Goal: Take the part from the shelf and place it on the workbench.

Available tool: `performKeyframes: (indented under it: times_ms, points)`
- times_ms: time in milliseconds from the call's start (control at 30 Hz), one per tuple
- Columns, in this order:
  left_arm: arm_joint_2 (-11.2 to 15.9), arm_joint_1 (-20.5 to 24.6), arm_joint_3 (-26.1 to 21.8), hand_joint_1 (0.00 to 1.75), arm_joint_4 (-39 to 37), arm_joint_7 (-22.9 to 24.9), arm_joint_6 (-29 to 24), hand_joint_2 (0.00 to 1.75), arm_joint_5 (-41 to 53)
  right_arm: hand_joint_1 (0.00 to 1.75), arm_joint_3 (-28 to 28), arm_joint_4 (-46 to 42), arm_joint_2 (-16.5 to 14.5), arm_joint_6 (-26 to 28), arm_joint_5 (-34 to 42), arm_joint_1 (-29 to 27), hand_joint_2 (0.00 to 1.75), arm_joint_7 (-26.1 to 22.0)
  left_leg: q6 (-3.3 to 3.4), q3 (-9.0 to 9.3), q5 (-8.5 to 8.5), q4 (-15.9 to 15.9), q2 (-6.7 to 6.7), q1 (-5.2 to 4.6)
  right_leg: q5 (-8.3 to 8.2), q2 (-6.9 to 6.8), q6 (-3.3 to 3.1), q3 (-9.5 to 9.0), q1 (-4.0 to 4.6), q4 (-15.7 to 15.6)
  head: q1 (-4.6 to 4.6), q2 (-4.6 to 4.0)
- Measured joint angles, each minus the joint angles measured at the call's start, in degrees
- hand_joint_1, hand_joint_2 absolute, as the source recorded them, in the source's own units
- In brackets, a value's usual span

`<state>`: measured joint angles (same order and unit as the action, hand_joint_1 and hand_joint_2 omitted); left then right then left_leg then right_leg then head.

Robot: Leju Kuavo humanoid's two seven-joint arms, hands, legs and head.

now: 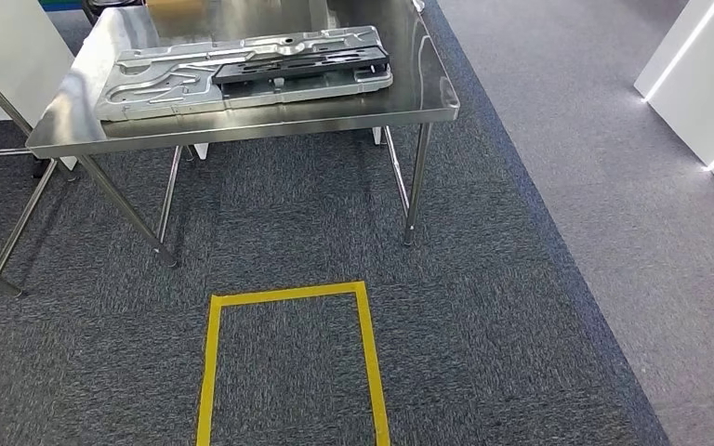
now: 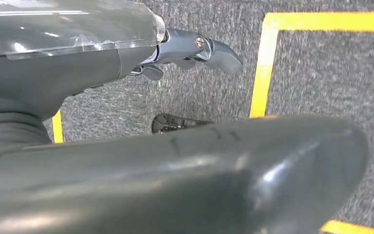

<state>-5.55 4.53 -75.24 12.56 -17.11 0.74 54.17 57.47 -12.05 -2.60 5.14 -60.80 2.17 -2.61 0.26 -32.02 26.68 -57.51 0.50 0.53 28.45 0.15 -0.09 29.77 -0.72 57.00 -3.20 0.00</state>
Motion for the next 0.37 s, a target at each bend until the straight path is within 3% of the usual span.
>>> performKeyframes:
  times_ms: [33,67,167,200,367]
  points:
    - [0.01,0.02,0.01,0.00,0.00,-0.07,0.04,0.00,0.05,0.00,0.22,0.01,0.00,0.01,0.27,0.02,1.75,0.72,0.23,0.00,-0.11,0.18,0.00,0.00,0.11,0.06,0.01,0.10,0.16,0.15,0.00,0.00]
    - [0.04,0.04,0.01,0.00,0.01,-0.14,0.06,0.00,0.08,0.00,0.49,0.01,0.00,0.08,0.53,0.04,1.31,1.48,0.23,0.06,-0.50,0.41,-0.01,0.08,0.13,0.07,-0.11,0.16,0.24,0.26,0.01,0.00]
    - [0.13,0.05,-0.01,0.00,0.01,-0.36,0.07,1.31,-0.08,0.00,1.18,0.01,-0.02,0.10,0.85,0.11,0.00,2.79,-0.64,0.05,-0.76,0.50,-0.02,0.20,0.10,0.06,-0.25,0.24,0.34,0.34,0.01,0.00]
    - [0.14,0.05,-0.03,0.00,0.01,-0.48,0.07,1.75,-0.21,0.00,1.30,0.01,-0.02,-0.01,0.86,0.11,0.00,2.77,-0.71,0.05,-0.81,0.50,-0.02,0.22,0.09,0.06,-0.26,0.26,0.35,0.36,0.01,0.00]
    - [0.15,0.06,-0.05,0.00,0.01,-1.13,-0.06,1.75,-0.40,0.00,1.65,0.01,-0.02,-0.48,1.01,0.17,0.00,2.57,-0.86,0.01,-0.89,0.51,-0.02,0.24,0.09,0.06,-0.27,0.30,0.37,0.39,0.01,0.00]
